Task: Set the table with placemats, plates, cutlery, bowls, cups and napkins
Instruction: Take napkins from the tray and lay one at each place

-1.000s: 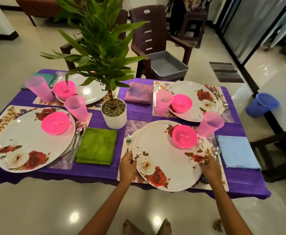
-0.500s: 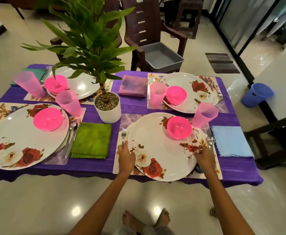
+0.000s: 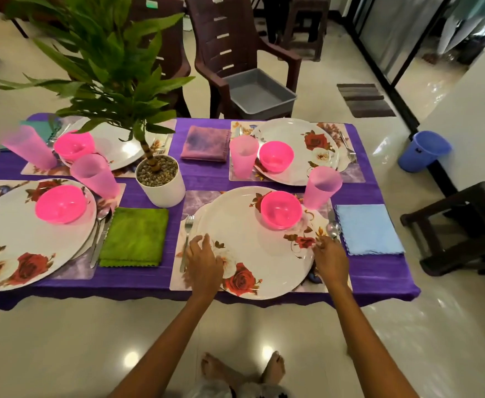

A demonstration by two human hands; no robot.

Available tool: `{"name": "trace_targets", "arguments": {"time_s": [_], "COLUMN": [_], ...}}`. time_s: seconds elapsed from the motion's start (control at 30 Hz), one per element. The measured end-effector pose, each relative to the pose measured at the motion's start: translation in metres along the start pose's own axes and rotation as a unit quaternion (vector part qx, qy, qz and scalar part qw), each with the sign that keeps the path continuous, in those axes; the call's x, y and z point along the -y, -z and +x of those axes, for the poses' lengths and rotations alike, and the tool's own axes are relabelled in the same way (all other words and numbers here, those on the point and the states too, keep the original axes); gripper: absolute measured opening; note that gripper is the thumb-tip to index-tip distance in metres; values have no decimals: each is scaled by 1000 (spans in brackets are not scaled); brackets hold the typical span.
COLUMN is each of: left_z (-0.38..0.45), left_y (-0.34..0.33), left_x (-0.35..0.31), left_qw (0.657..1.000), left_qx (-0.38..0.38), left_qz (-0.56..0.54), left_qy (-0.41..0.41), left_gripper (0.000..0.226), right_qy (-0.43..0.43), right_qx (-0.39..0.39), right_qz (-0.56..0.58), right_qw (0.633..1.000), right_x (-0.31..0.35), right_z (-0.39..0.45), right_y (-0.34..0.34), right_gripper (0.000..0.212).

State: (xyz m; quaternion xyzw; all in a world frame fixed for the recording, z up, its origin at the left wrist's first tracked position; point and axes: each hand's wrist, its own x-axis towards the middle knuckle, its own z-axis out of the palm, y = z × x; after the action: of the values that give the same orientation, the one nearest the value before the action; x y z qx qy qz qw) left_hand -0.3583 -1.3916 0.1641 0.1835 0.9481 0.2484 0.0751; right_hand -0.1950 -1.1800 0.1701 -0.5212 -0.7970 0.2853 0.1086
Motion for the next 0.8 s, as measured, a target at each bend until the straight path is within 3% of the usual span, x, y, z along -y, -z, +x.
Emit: {"name": "trace_targets", "arguments": {"time_s": [0.1,0.23,0.37,0.47,0.53,0.6,0.67,0.8], "left_z": [-10,-30,-62,-77,-78,-73,-62,-46], "left_y": [-16,-41,-65,-83,-91,-101,-109,-117], "left_x": [-20,-53,-107,-146,-163,-166,-157,-144], "left_qw": [998,985,951,929,923,917,907,860], "left_qx": [9,2,80,154,151,176,174,149], "left_qz": [26,12,14,21,27,72,126,214], "left_qy": [-48,-170,-297,-336,-353,-351,-363,-439], "left_gripper": [47,45,55,67,61,71,79,69], "right_qy": [14,11,4,42,64,65,52,25], "right_qx": [-14,-13,16,20,31,44,51,50], "right_qz": [-29,-59,-58,-52,-49,-38,-11,23], "right_qw": [999,998,998,998,996,996,997,998], "right_x": [-9,-25,-39,-43,-43,-44,-43,-52], "right_z": [-6,-13,-9,-9,-9,-9,-8,-2], "right_y": [9,17,16,13,11,9,6,11], "right_gripper": [24,24,25,20,21,22,24,25]}}
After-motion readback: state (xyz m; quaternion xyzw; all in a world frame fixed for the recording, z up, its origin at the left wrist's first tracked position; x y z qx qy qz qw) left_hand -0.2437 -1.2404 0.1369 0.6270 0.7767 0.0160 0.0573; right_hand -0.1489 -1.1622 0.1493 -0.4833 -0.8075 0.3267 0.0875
